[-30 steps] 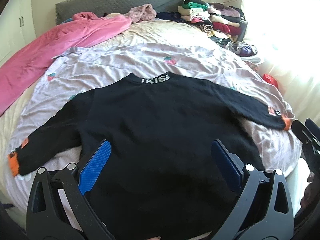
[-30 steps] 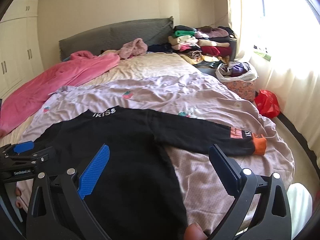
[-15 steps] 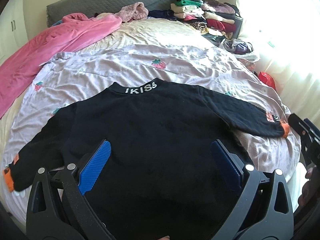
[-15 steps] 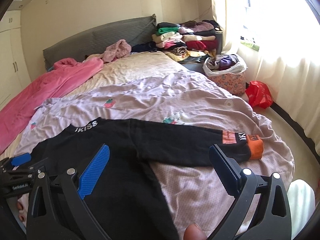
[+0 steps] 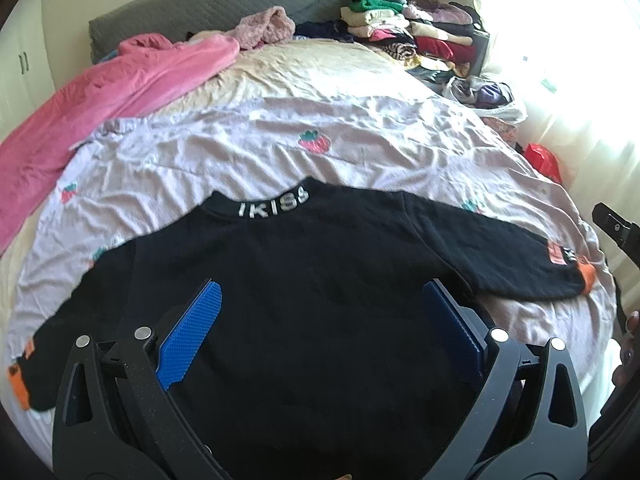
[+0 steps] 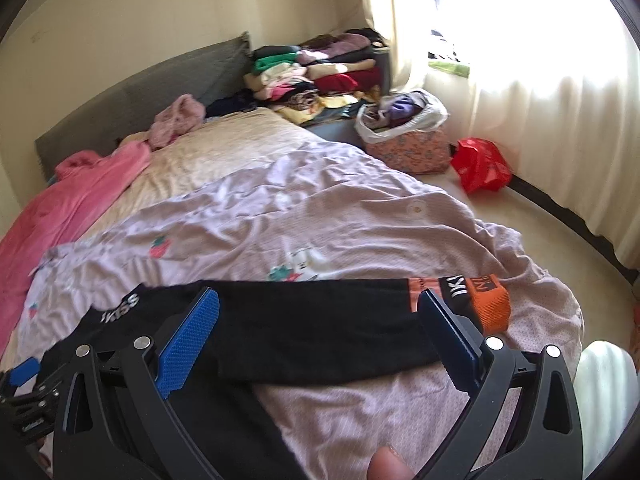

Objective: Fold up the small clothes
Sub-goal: 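Move the right tool toward the orange cuff of the sleeve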

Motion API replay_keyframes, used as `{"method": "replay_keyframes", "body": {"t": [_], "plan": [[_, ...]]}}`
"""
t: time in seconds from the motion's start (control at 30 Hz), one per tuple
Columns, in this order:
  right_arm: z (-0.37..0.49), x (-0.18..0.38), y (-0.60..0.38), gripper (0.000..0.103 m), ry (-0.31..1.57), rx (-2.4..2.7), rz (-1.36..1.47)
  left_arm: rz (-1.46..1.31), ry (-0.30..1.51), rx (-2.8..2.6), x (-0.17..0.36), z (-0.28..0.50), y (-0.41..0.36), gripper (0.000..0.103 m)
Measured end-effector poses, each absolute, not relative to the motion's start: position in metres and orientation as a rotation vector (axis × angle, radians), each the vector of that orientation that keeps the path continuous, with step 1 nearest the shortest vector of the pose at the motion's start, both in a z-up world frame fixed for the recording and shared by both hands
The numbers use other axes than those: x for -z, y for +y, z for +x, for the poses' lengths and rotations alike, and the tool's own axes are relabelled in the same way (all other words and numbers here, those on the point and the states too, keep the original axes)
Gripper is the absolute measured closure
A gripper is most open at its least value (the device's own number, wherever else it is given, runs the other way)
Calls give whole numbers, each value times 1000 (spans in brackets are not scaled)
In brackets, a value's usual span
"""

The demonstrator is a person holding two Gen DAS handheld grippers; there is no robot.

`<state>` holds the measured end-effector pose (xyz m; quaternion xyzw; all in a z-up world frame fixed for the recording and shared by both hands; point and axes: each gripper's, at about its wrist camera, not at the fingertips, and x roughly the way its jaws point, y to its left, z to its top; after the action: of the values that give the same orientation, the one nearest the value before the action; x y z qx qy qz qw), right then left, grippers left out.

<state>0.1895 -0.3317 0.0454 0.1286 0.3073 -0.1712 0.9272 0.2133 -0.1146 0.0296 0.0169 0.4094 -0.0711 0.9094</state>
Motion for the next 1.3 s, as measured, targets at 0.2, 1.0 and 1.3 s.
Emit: {"method": "replay_keyframes", "body": {"t": [0.2, 1.0, 1.3], "plan": [[209, -36, -356, 4, 639, 416, 318, 43, 827, 158, -37, 236, -129, 9], [184, 36, -460, 4, 668, 709, 490, 26, 947, 217, 45, 279, -162, 9], [177, 61, -491, 4, 688, 762, 539, 5, 984, 225, 67, 285, -165, 9]]}}
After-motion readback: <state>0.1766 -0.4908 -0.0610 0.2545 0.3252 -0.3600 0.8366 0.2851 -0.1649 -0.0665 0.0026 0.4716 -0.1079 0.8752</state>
